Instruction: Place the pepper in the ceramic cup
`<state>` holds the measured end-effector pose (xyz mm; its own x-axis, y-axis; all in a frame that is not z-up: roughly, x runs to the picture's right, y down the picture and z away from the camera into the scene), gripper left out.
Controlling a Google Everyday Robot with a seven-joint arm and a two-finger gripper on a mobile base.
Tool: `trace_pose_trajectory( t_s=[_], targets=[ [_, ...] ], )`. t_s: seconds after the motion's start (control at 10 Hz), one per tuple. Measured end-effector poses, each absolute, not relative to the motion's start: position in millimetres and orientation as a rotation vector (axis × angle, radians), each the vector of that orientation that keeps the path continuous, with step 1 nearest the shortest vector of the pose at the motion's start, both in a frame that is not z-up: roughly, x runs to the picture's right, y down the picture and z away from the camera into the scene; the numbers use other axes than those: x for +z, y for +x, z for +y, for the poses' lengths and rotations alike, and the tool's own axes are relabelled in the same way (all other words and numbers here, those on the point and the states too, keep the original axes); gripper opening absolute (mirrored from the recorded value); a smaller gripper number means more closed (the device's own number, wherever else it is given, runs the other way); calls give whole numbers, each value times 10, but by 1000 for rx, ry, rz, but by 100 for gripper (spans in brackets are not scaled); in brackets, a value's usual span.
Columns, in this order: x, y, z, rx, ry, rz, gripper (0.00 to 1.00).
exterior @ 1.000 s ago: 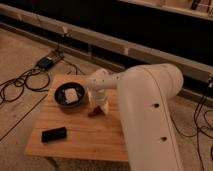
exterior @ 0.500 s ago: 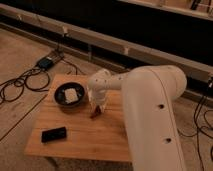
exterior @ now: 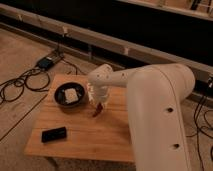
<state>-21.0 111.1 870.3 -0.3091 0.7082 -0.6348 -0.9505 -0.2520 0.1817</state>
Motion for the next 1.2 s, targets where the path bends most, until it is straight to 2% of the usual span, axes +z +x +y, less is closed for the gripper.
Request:
trace_pose_trajectory(
  t_s=[0.3,0.7,1.2],
  targets=[
    [8364,-114,874,1771,-478,609,0],
    [7712,186,667,1752,-355,528,0],
    [6942,771,759,1758,-223,481,0]
  ],
)
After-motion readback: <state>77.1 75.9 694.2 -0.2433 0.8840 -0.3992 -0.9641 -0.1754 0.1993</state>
